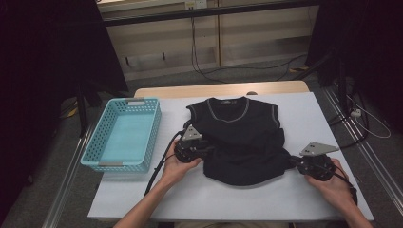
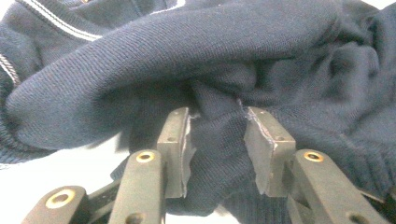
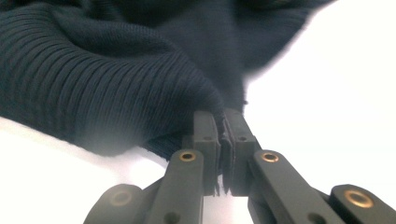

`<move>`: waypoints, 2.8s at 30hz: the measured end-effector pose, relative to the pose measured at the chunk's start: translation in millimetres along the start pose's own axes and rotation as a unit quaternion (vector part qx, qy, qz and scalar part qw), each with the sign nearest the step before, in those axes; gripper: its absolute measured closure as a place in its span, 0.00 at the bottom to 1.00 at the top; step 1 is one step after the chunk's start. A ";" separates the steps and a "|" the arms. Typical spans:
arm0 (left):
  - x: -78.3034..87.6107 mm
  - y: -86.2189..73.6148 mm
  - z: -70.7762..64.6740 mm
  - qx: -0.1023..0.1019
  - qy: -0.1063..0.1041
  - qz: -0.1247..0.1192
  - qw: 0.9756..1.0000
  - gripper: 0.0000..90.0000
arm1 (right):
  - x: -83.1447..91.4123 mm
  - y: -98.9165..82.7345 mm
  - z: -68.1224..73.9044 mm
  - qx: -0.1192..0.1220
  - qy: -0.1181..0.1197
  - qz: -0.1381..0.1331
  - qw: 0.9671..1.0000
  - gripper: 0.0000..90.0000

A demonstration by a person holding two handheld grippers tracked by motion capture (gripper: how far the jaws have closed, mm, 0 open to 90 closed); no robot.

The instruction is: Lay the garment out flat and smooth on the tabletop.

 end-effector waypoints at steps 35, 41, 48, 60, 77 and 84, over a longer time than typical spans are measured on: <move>-7.9 -11.0 -42.6 -0.096 -0.001 0.010 0.995 0.69 | -0.5 -2.9 -7.0 -0.010 -0.006 -0.007 1.000 0.94; 2.4 -8.4 -29.9 -0.056 -0.030 0.020 0.998 0.93 | 0.4 -2.8 -6.7 -0.009 -0.004 -0.010 1.000 0.94; 39.4 -8.3 -5.7 -0.021 -0.025 0.010 0.999 0.94 | 1.5 -1.7 -4.6 -0.007 0.002 -0.016 1.000 0.94; 80.3 -31.5 12.4 0.010 -0.028 0.026 0.999 0.90 | -2.8 4.3 9.6 0.009 0.021 -0.017 1.000 0.94; 62.5 -46.4 19.3 -0.010 0.004 0.053 0.999 0.75 | 13.5 -7.6 -19.9 -0.037 -0.049 -0.013 0.998 0.95; 43.8 -50.0 -0.9 -0.032 -0.008 0.072 0.997 0.78 | 13.1 -7.5 -19.9 -0.039 -0.041 -0.013 0.998 0.94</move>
Point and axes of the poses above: each handheld gripper's, and its own axes: x roughly backward along the jaws, y roughly out of its top, z roughly to its left, the point moved 3 cm from there along -x, roughly forward along the jaws, and after that the axes turned 14 degrees about y, right-handed, at the moved point
